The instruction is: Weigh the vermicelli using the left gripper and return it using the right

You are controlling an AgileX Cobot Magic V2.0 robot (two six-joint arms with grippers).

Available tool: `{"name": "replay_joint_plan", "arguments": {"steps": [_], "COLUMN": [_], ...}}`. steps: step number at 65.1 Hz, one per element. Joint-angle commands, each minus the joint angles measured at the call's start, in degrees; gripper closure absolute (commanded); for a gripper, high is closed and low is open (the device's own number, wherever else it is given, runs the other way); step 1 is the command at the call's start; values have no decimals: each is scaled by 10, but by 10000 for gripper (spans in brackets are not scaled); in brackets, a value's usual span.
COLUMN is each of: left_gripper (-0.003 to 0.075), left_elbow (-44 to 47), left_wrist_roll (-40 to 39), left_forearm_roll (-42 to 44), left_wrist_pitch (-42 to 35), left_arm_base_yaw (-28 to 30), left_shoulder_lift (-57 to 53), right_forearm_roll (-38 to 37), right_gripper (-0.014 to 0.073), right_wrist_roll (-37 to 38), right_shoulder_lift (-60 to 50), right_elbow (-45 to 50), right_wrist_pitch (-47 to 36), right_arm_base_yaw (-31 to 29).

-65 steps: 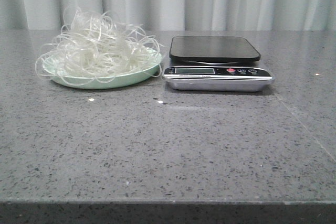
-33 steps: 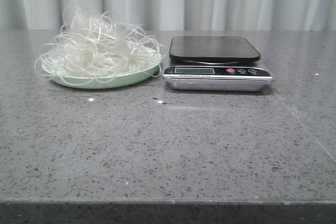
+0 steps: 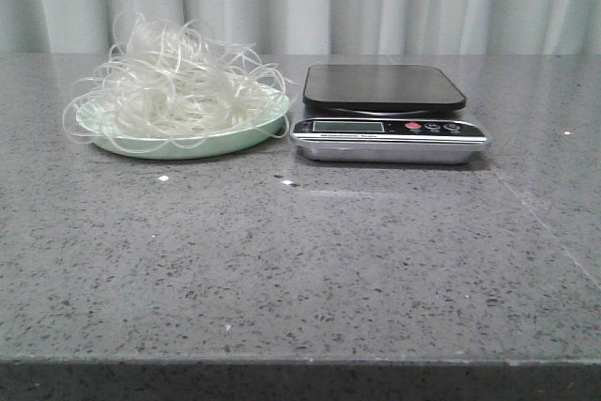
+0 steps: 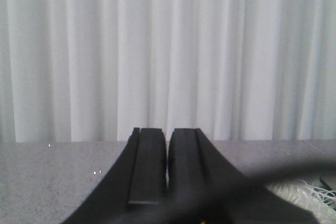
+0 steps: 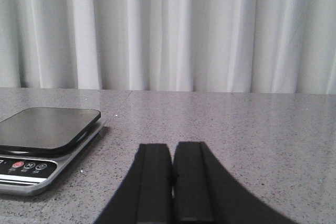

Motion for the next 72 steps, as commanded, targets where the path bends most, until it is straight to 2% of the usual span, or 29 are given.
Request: {"name": "replay_joint_plan", "arguments": {"steps": [1,7,16,31,35,38,46,50,54,63,72], "left_gripper": [586,586,586,572,533,472,218,126,97,100,100], "left_elbow": [-62,-70,-60,-58,-58,-58,-66,-73,-84,-135,-195], "left_wrist_roll": [-6,-6,-6,-6,-3,-3,-2,-1,2,47,47], "left_forearm_roll": [-20,-32,-32,-37,-36,-36,-36,-36,-35,-33,-30], "left_wrist_pitch": [34,40,-5,-1,1,4,36,41,43,76,79], "left_arm_base_yaw": [-8,-21,-45,-68,-70,-72,-71,-73,-82,-124,-182], "left_shoulder_lift": [55,83,122,153,155,157,165,171,183,238,332], "right_forearm_roll": [0,0,0,0,0,0,0,0,0,0,0], "right_gripper": [436,436,436,436,436,436,436,436,436,436,436], "right_wrist_roll": [-4,-4,-4,-4,-4,-4,-4,-4,-4,-4,-4], "right_shoulder_lift": [-9,-9,-9,-9,-9,-9,-9,-9,-9,-9,-9], "right_elbow": [-4,-4,-4,-4,-4,-4,-4,-4,-4,-4,-4], "right_wrist_pitch": [-49,-49,-49,-49,-49,-49,-49,-49,-49,-49,-49], "right_arm_base_yaw": [-3,-3,-3,-3,-3,-3,-3,-3,-3,-3,-3]}}
